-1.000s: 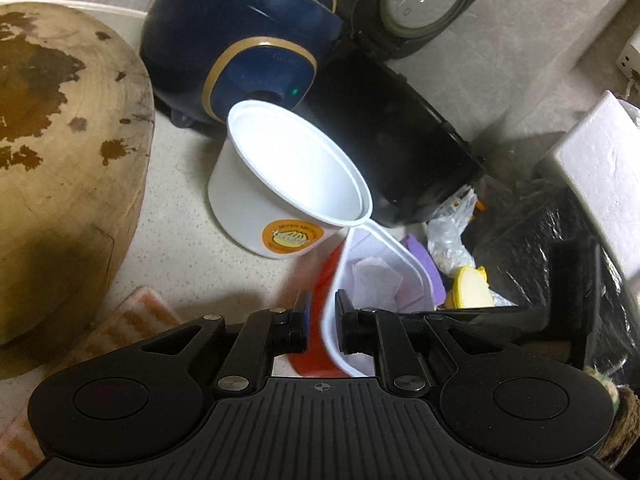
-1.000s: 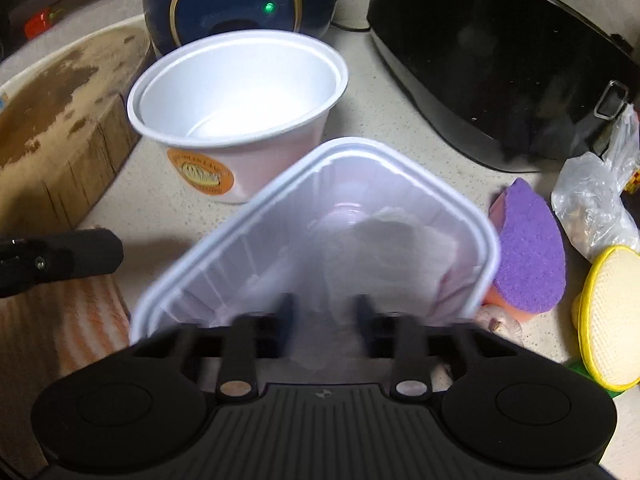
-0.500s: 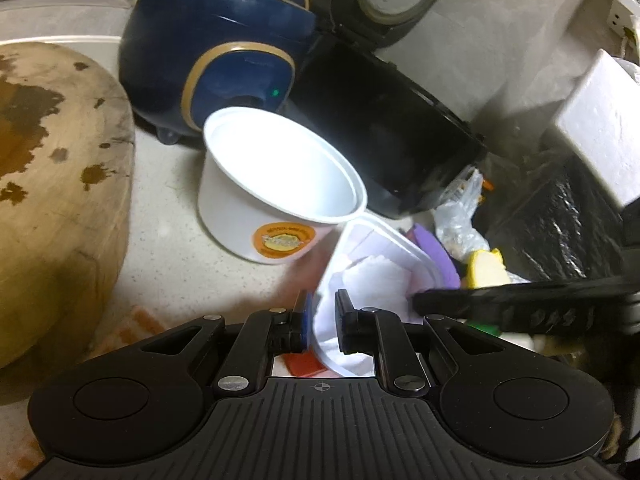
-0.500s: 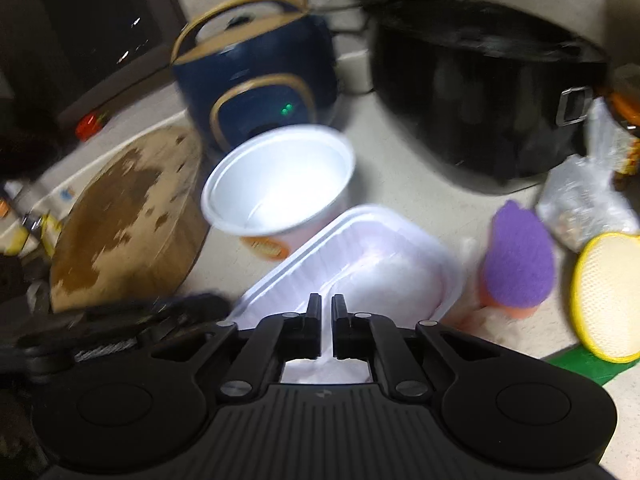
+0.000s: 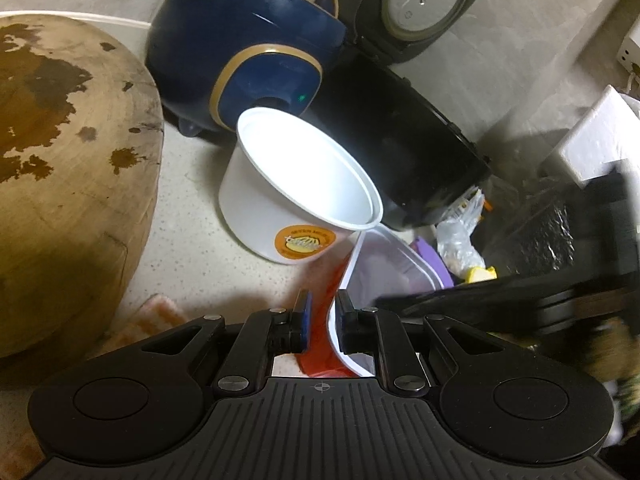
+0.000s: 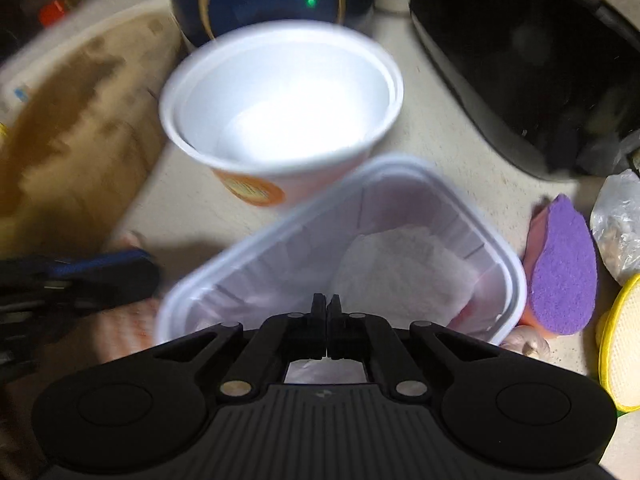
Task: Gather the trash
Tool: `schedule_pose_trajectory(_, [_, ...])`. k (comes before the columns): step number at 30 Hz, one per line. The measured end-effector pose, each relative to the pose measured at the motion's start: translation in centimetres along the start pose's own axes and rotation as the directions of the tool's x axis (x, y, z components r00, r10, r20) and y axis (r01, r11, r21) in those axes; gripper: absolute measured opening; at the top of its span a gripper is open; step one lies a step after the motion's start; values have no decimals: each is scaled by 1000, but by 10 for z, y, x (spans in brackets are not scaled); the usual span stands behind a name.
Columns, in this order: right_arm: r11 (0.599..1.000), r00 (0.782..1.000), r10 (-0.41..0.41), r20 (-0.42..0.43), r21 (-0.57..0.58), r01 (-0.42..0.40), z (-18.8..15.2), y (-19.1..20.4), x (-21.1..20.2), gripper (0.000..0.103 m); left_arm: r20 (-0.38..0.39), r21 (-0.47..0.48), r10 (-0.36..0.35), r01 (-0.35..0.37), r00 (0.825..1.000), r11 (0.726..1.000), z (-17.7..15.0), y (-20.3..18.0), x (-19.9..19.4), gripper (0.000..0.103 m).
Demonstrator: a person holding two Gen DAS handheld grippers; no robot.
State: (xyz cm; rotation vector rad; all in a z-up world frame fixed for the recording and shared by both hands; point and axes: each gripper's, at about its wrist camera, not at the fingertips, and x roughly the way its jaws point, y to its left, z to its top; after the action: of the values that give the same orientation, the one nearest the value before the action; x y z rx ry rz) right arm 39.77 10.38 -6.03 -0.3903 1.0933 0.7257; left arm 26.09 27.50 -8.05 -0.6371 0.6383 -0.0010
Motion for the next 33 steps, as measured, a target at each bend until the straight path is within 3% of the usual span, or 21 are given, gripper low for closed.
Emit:
schedule_pose_trajectory(5, [991,981,73,181,97,-92,-9,-33,-79,0,0,37,-12,12,1000,999,5,-12,7,15])
schedule_pose_trajectory(8, [983,956,43,290,159,-92,-21,-64,-122,0,-14,108,12,-10,1000,994,6,-25,17,15])
schedule_pose_trajectory(11, [968,937,-48,347,246,-41,-38,-103,-144,0,-6,215,79,-76,997,974,2,-41,27,15])
schedule_pose_trajectory(14, [932,927,-165,335,362,35,-63,-144,-142,1,-37,256,120,-107,992,961,-1,-48,42,17])
schedule_pose_trajectory(16, [899,921,-229,314,432,76,-84,-169,-132,8,-47,277,152,-133,987,952,-3,-50,49,17])
schedule_pose_trajectory(17, [883,918,-260,299,459,100,-95,-179,-128,27,-49,288,167,-146,985,946,-4,-51,53,17])
schedule_pose_trajectory(18, [867,914,-288,285,482,123,-105,-185,-124,54,-53,298,177,-154,983,942,-5,-52,56,17])
schedule_pose_trajectory(20, [842,900,-337,276,517,157,-128,-193,-115,68,-65,308,188,-160,980,938,-6,-53,63,17])
schedule_pose_trajectory(22, [834,895,-355,270,524,173,-148,-193,-107,69,-85,294,174,-142,981,945,-6,-51,68,17])
schedule_pose_trajectory(25, [820,904,-346,250,549,162,-170,-196,-94,76,-108,279,168,-133,980,951,-5,-48,78,17])
schedule_pose_trajectory(30, [771,922,-320,217,625,121,-193,-205,-75,76,-136,251,231,-192,963,949,-10,-49,83,14])
schedule_pose_trajectory(33, [756,930,-303,209,647,101,-201,-206,-71,80,-120,231,233,-201,965,952,-12,-48,77,13])
